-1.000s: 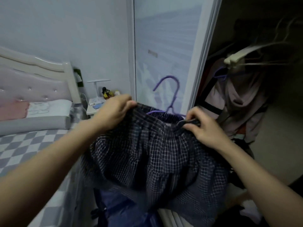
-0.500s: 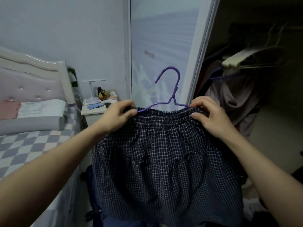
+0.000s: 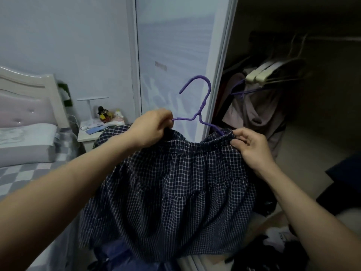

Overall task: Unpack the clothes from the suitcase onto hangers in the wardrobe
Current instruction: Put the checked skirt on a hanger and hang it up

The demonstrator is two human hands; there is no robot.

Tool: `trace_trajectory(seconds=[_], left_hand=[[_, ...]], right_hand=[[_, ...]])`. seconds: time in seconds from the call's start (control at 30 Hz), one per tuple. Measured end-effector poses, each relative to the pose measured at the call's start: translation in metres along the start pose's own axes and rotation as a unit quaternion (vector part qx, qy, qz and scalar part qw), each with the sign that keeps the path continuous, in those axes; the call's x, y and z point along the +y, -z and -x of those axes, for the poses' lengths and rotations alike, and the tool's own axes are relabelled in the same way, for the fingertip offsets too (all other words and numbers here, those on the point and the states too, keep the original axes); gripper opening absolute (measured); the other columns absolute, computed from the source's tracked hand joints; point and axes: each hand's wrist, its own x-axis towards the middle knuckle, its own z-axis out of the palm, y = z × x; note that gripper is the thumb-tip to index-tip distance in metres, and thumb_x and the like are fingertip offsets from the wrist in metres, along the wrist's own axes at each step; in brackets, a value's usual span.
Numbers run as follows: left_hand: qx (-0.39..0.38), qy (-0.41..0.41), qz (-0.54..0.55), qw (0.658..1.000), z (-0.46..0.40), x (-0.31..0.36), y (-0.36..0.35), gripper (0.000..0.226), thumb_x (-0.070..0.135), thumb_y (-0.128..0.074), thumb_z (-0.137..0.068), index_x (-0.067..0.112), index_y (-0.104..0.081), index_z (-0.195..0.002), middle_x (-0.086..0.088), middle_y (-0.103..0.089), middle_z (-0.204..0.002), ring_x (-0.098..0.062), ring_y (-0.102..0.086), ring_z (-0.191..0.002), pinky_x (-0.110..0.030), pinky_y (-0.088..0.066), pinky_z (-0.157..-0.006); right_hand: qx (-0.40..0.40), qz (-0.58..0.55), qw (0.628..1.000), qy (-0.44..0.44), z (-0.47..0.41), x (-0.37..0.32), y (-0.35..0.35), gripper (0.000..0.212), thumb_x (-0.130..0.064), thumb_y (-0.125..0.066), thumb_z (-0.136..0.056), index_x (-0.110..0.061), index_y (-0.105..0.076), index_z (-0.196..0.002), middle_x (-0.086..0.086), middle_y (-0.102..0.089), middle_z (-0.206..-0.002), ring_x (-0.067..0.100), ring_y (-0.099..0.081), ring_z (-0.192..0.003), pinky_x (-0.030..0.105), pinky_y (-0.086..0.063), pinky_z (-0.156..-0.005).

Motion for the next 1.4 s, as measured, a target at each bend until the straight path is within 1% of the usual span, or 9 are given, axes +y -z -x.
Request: trace_trajectory(seconds=[0.13,0.33,0.4,0.53,0.67,0.83,1.13,1.3,1.4], left_hand=[[0.019,0.041,0.052,0.998,-0.008,-0.013,0.002,0.018,0.005,-0.045,-0.093,0.003,-0.060,-0.083,-0.013,-0.055,-0.087,-0.028,-0.053,-0.086,-0.031,-0.036,-0.074],[-0.055,0.091,0.158,0.982,-0.006,-0.001,-0.010,0.022,0.013,-0.044,-0.096,0.006,-0.060,-0.082,-0.005,-0.054,-0.072,-0.013,-0.044,-0.062,-0.015,-0.034,-0.054],[-0.078,0.083,0.151,0.982,-0.006,0.000,-0.007,0.021,0.020,-0.048,-0.095,0.004,-0.058,-0.088,-0.007,-0.053,-0.074,-0.017,-0.045,-0.068,-0.025,-0.033,-0.057],[0.134,-0.006,0.042,0.990,0.018,-0.004,-0.033,0.026,0.027,-0.043,-0.093,0.005,-0.056,-0.095,-0.014,-0.060,-0.087,-0.025,-0.052,-0.077,-0.032,-0.035,-0.066],[-0.274,0.068,-0.050,0.958,0.078,-0.017,-0.125,0.020,0.026,-0.042,-0.096,0.018,-0.054,-0.109,-0.015,-0.061,-0.115,-0.031,-0.056,-0.107,-0.035,-0.043,-0.085],[-0.137,0.050,0.068,0.987,0.036,-0.011,-0.097,0.030,0.018,-0.052,-0.093,0.023,-0.040,-0.066,-0.006,-0.053,-0.074,-0.028,-0.057,-0.081,-0.033,-0.038,-0.069],[0.122,0.123,0.163,0.971,0.035,0.043,-0.129,0.008,0.000,-0.053,-0.084,0.004,-0.060,-0.086,-0.017,-0.060,-0.090,-0.032,-0.055,-0.089,-0.038,-0.038,-0.078],[-0.111,0.113,0.365,0.918,0.048,0.128,-0.168,0.011,0.013,-0.060,-0.085,0.005,-0.066,-0.080,-0.010,-0.066,-0.084,-0.019,-0.058,-0.082,-0.028,-0.042,-0.076],[-0.184,0.174,0.465,0.849,0.046,0.169,-0.181,0.038,0.050,-0.060,-0.063,0.013,-0.057,-0.069,-0.017,-0.062,-0.081,-0.024,-0.058,-0.078,-0.036,-0.047,-0.079]], right_hand=[[0.004,0.120,0.993,-0.016,0.001,0.003,0.025,0.029,0.001,-0.062,-0.083,-0.024,-0.054,-0.073,-0.010,-0.060,-0.071,-0.007,-0.055,-0.061,0.013,-0.042,-0.065],[-0.147,0.246,0.958,-0.029,-0.007,-0.013,0.020,0.018,-0.019,-0.070,-0.080,-0.021,-0.065,-0.097,0.006,-0.066,-0.089,0.016,-0.058,-0.081,0.027,-0.042,-0.074],[-0.102,0.249,0.963,0.005,-0.010,-0.020,0.017,0.006,-0.017,-0.068,-0.081,-0.018,-0.064,-0.086,0.012,-0.065,-0.083,0.018,-0.055,-0.074,0.024,-0.038,-0.064],[0.083,0.233,0.960,0.134,0.001,-0.011,0.011,0.006,-0.012,-0.062,-0.084,-0.009,-0.059,-0.088,0.005,-0.060,-0.080,0.016,-0.053,-0.073,0.028,-0.038,-0.065],[-0.316,0.398,0.856,-0.096,0.051,0.060,-0.003,0.007,-0.023,-0.063,-0.085,-0.022,-0.056,-0.088,0.005,-0.061,-0.090,0.026,-0.060,-0.094,0.032,-0.043,-0.075],[-0.174,0.277,0.940,-0.096,0.035,0.035,0.027,0.006,-0.019,-0.068,-0.082,-0.017,-0.063,-0.086,0.002,-0.061,-0.080,0.013,-0.055,-0.076,0.024,-0.039,-0.067],[-0.028,0.120,0.960,-0.253,0.086,0.016,0.055,0.006,-0.008,-0.069,-0.081,-0.010,-0.064,-0.078,0.014,-0.064,-0.079,0.020,-0.057,-0.073,0.029,-0.044,-0.069],[0.080,0.086,0.938,-0.326,0.121,0.016,0.059,0.006,-0.012,-0.067,-0.083,-0.008,-0.067,-0.087,0.014,-0.069,-0.086,0.030,-0.065,-0.084,0.041,-0.052,-0.079],[0.098,0.076,0.937,-0.327,0.144,0.006,0.051,0.015,-0.006,-0.064,-0.081,-0.009,-0.065,-0.096,0.013,-0.069,-0.089,0.032,-0.065,-0.087,0.049,-0.052,-0.085]])
